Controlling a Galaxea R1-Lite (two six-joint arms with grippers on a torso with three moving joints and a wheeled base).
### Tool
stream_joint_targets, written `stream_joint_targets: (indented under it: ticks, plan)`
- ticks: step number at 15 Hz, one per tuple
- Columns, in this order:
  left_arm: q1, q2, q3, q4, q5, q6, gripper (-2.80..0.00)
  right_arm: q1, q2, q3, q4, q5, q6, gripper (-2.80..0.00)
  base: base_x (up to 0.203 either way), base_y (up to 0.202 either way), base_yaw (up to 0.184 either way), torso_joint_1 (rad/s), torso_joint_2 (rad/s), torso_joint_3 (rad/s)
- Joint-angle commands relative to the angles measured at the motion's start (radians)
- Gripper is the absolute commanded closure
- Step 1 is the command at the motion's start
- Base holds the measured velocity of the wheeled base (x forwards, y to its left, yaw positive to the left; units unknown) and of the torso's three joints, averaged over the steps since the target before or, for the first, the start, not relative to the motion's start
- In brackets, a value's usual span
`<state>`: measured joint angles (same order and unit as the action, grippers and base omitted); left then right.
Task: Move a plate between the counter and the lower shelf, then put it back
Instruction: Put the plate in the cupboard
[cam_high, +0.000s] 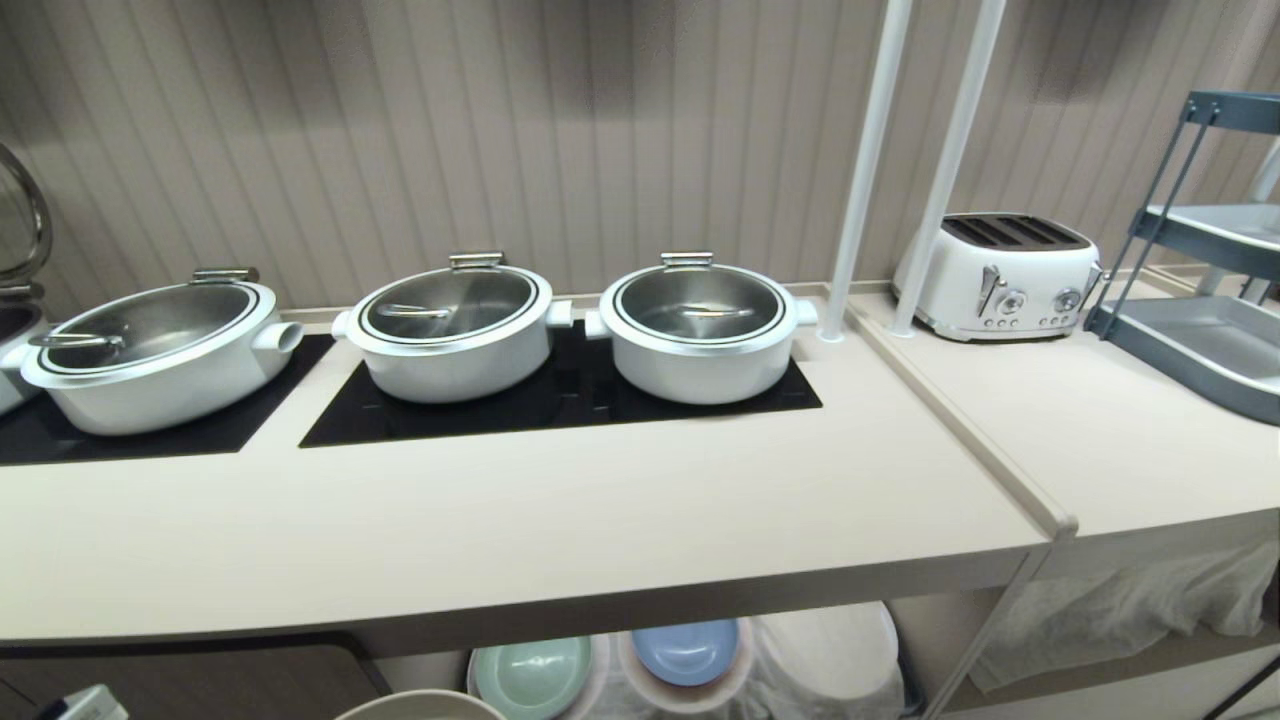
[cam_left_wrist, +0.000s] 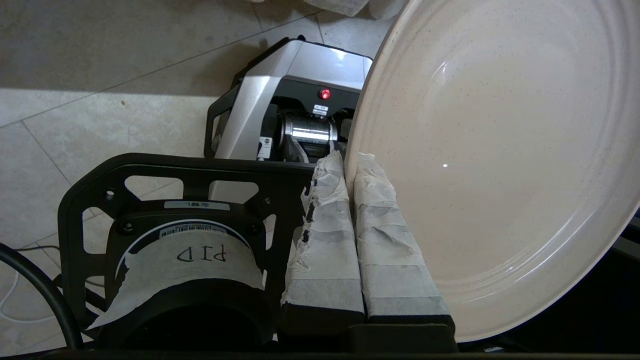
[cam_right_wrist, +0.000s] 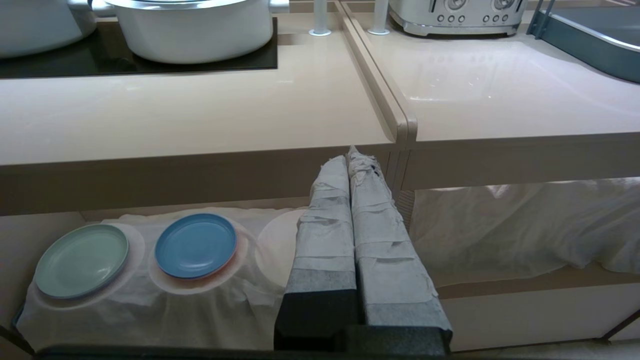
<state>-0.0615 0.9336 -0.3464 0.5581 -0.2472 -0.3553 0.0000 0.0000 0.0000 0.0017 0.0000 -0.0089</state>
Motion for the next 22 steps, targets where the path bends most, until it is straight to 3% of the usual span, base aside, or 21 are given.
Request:
stream_joint_targets:
  ticks: [1,13,22]
  plan:
    - [0.000,0.002,0.000,0.003,-0.001,-0.002,0.00,0.000,0.000,0.000,0.000,0.000,0.000,0.00,0.000,0.000,0.000,0.000,0.00,0.000]
    - [0.000,0.002,0.006,0.003,-0.001,-0.002,0.00,0.000,0.000,0.000,0.000,0.000,0.000,0.00,0.000,0.000,0.000,0.000,0.00,0.000]
    - [0.000,0.002,0.007,0.005,-0.001,-0.002,0.00,0.000,0.000,0.000,0.000,0.000,0.000,0.00,0.000,0.000,0.000,-0.091,0.19,0.104]
